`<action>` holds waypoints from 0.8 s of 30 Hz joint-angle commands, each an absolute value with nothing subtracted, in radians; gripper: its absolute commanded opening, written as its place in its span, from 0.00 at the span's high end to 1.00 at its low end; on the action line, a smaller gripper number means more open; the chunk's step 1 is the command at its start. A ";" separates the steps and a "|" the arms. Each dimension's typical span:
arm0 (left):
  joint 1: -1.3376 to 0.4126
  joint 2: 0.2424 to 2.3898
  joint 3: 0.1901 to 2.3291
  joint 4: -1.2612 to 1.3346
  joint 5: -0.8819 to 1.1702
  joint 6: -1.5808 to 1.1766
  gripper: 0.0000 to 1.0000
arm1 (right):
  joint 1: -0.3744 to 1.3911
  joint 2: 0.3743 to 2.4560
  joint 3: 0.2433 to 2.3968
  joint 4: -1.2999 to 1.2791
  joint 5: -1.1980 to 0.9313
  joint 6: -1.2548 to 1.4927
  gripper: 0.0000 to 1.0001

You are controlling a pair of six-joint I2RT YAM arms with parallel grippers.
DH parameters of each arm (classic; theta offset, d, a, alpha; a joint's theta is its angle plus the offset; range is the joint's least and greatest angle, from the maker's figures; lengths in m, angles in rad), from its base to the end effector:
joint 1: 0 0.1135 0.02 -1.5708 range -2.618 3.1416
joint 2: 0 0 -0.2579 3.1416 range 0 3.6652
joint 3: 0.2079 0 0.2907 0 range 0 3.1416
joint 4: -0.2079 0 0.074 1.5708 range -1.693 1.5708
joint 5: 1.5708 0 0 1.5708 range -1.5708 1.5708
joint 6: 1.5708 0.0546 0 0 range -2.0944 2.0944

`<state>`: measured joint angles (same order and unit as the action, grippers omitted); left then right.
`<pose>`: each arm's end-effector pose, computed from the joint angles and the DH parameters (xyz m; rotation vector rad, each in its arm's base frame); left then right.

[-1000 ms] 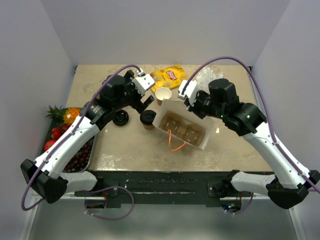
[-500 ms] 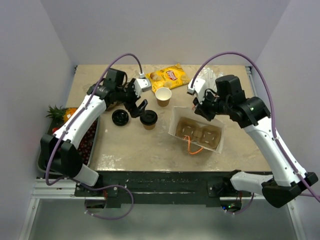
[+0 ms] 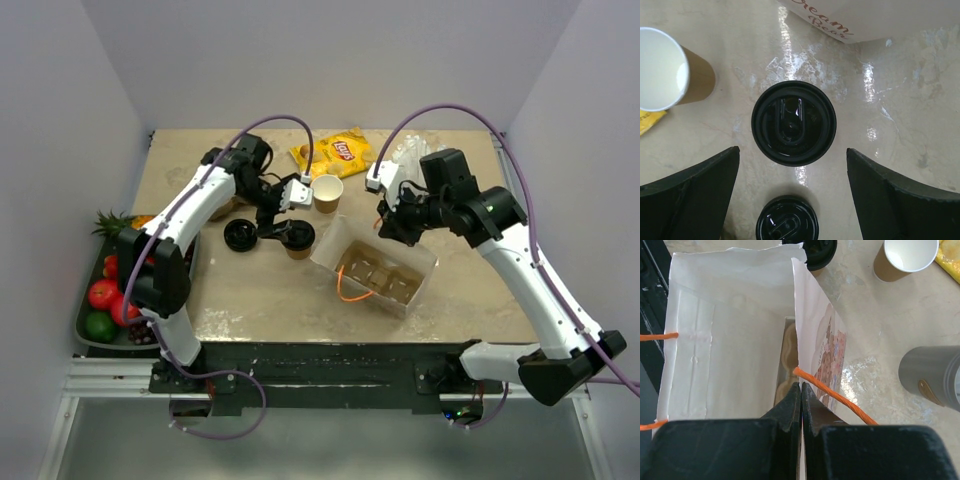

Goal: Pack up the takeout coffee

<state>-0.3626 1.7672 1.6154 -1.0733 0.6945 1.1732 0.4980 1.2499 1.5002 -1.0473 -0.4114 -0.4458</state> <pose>0.3615 -0.1745 0.2736 1.8374 1.6770 -0.6548 0.2409 0.1558 0.3981 -1.2368 1.9872 0.5112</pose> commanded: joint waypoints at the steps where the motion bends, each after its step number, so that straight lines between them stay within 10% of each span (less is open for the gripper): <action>1: -0.365 1.778 1.632 -1.065 0.755 1.253 0.08 | 0.497 1.238 1.516 -1.055 -0.423 -0.448 1.00; 24: -0.371 1.937 1.697 -1.061 0.765 1.215 0.07 | 0.476 1.241 1.505 -1.051 -0.396 -0.451 1.00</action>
